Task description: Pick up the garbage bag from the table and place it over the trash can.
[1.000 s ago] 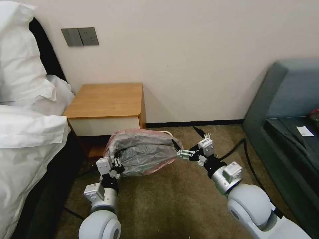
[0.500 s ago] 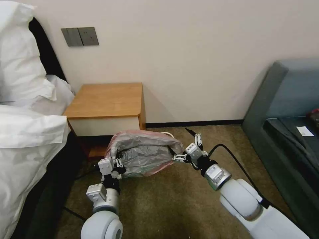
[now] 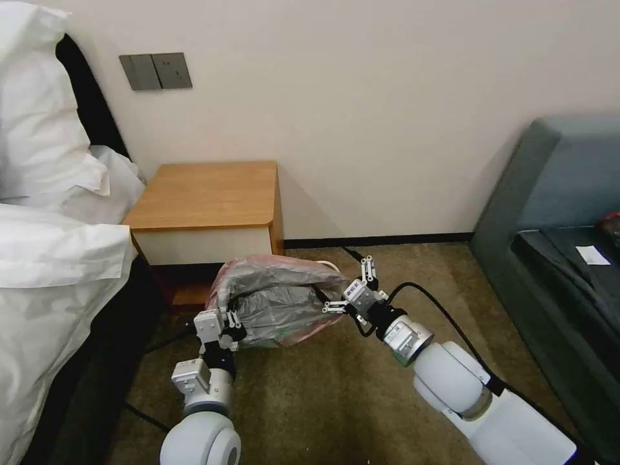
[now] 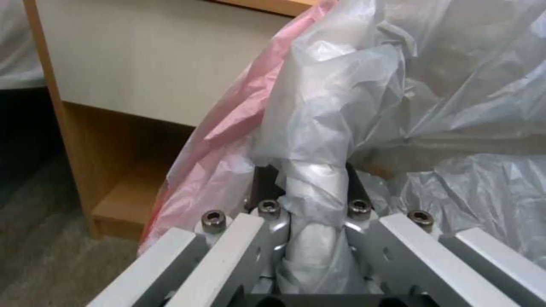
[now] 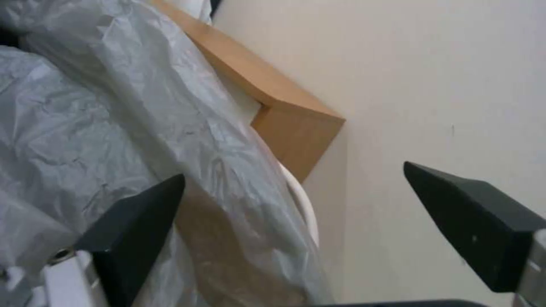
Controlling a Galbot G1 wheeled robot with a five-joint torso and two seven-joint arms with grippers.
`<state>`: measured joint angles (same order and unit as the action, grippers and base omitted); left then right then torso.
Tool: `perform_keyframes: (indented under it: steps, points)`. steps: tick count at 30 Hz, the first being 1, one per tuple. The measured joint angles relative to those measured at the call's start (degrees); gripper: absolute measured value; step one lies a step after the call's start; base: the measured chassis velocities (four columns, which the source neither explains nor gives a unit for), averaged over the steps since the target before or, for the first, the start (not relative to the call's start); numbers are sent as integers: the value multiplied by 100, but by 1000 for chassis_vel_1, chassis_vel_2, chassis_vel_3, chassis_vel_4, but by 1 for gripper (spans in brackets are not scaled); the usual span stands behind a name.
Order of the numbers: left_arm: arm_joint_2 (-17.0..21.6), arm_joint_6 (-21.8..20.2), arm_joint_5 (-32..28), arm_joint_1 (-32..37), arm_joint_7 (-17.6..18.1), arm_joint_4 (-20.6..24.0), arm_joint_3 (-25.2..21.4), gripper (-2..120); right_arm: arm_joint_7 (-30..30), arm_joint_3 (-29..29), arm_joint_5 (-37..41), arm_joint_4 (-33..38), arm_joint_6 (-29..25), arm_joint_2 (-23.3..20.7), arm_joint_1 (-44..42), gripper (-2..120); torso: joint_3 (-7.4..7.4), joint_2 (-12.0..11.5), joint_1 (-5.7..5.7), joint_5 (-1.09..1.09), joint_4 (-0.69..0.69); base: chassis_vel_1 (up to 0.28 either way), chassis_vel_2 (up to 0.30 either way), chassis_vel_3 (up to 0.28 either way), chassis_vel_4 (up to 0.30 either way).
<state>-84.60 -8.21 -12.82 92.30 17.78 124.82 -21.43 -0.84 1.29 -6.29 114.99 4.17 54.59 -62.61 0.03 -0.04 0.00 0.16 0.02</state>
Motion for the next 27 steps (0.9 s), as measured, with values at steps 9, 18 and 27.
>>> perform_keyframes:
  steps: [9, 18, 27]
  points:
    - [-14, 13, 11, -23, -2, -85, 5, 6, 19, -62, 12, 49, -85, 15, -121, 67, 0, 0, 0, 0, 0, 0, 0, 0, 0]
    - [-41, 13, 10, -49, 0, -112, 14, 6, 32, -121, 77, 35, -159, 25, -234, 34, 0, 0, 0, 0, 0, 0, 0, 0, 0]
    - [-39, 13, -4, -27, 5, -42, 8, 6, 37, -128, 114, 23, -208, 45, -255, 2, 0, 0, 0, 0, 0, 0, 0, 0, 0]
